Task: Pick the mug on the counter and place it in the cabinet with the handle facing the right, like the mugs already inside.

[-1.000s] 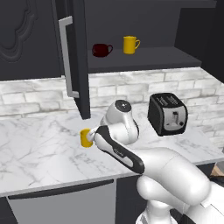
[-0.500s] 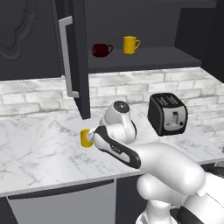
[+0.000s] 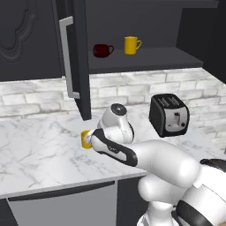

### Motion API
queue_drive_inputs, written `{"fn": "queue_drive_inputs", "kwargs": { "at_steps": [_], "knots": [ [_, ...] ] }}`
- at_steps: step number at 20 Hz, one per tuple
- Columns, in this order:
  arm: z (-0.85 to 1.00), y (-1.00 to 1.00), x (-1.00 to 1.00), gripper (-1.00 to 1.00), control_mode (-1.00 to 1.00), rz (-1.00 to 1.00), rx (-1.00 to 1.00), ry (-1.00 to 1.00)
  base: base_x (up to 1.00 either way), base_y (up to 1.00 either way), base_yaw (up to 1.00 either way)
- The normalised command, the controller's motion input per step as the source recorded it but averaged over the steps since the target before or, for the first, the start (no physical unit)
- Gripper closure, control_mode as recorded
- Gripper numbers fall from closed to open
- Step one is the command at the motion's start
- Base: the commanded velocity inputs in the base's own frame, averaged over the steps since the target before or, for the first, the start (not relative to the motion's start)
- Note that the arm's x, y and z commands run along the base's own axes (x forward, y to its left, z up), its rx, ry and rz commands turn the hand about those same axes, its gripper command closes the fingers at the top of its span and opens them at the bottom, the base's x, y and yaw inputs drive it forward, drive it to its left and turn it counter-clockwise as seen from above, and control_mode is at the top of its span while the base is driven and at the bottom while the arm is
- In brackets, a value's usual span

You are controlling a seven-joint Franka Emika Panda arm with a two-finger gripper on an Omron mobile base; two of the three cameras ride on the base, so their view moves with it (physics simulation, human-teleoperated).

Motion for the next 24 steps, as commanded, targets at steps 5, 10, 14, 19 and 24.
{"fn": "queue_drive_inputs", "kwargs": {
  "at_steps": [5, 10, 14, 19, 24],
  "knots": [
    [-0.09, 0.02, 0.12, -1.0, -1.0, 0.0, 0.0, 0.0, 0.0, 0.0, 0.0],
    [-0.11, 0.01, 0.15, -1.0, -1.0, 0.0, 0.0, 0.0, 0.0, 0.0, 0.0],
    [-0.16, 0.06, 0.13, -1.0, -1.0, 0.0, 0.0, 0.0, 0.0, 0.0, 0.0],
    [-0.15, 0.04, 0.11, -1.0, -1.0, 0.0, 0.0, 0.0, 0.0, 0.0, 0.0],
    [-0.1, 0.04, 0.06, -1.0, -1.0, 0.0, 0.0, 0.0, 0.0, 0.0, 0.0]
  ]
}}
